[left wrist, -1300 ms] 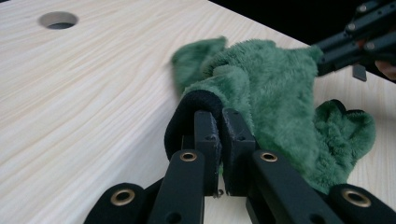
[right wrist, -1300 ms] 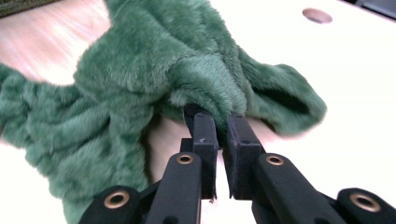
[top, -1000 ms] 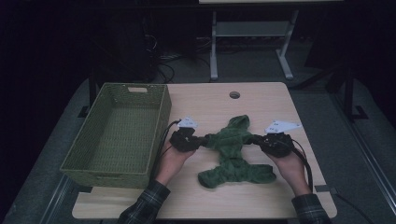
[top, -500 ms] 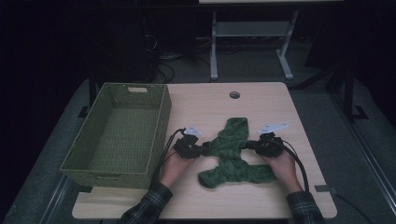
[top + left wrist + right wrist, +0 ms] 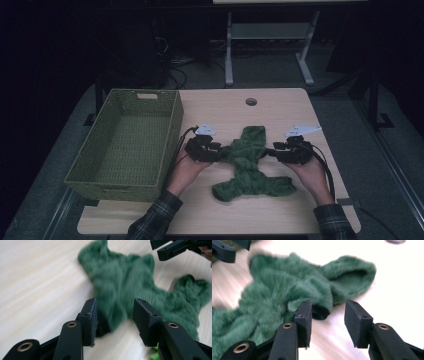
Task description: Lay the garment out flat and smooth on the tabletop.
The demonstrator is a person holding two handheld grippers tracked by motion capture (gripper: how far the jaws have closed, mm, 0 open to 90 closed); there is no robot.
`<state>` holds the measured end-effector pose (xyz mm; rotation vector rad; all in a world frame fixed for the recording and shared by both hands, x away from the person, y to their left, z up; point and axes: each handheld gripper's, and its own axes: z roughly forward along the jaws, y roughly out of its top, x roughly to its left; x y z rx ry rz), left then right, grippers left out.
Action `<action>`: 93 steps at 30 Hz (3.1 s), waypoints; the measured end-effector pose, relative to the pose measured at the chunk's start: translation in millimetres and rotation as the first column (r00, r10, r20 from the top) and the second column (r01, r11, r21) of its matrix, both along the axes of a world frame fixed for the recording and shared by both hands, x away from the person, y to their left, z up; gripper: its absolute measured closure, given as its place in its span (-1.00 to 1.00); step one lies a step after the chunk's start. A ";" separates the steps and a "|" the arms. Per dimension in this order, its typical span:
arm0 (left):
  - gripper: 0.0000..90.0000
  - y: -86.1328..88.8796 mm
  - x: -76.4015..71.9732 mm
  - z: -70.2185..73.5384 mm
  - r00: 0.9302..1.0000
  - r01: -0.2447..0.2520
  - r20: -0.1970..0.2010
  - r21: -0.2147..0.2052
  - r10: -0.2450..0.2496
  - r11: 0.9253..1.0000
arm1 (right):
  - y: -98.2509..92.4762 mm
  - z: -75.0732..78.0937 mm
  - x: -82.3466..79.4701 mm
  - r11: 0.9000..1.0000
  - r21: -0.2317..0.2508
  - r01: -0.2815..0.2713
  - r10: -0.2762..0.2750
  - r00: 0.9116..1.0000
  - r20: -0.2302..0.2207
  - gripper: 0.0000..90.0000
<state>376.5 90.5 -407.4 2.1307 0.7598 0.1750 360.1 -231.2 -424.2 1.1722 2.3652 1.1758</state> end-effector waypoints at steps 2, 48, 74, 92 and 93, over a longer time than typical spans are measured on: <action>0.21 -4.5 8.0 4.5 1.000 -0.003 0.014 -0.013 0.003 1.000 | 0.3 4.5 6.9 1.000 0.003 0.027 -0.027 1.000 0.007 0.25; 0.85 -76.3 75.1 -37.6 0.994 0.099 -0.051 0.132 -0.093 0.986 | 25.7 -46.0 54.8 0.988 -0.107 0.115 -0.121 0.992 -0.045 0.96; 0.93 -27.1 92.8 -63.0 0.993 -0.109 0.040 0.068 0.107 0.992 | 5.4 -42.1 70.3 0.983 -0.069 0.170 -0.170 0.985 0.002 0.98; 0.26 -17.4 75.4 -26.6 0.997 -0.072 -0.005 0.005 0.072 0.997 | -2.1 -14.3 55.6 0.988 0.011 0.153 -0.153 0.988 0.001 0.46; 0.20 -16.4 68.4 -21.4 0.998 -0.057 -0.002 0.012 0.057 0.998 | -3.7 -10.3 51.1 0.990 0.019 0.141 -0.141 0.990 -0.015 0.40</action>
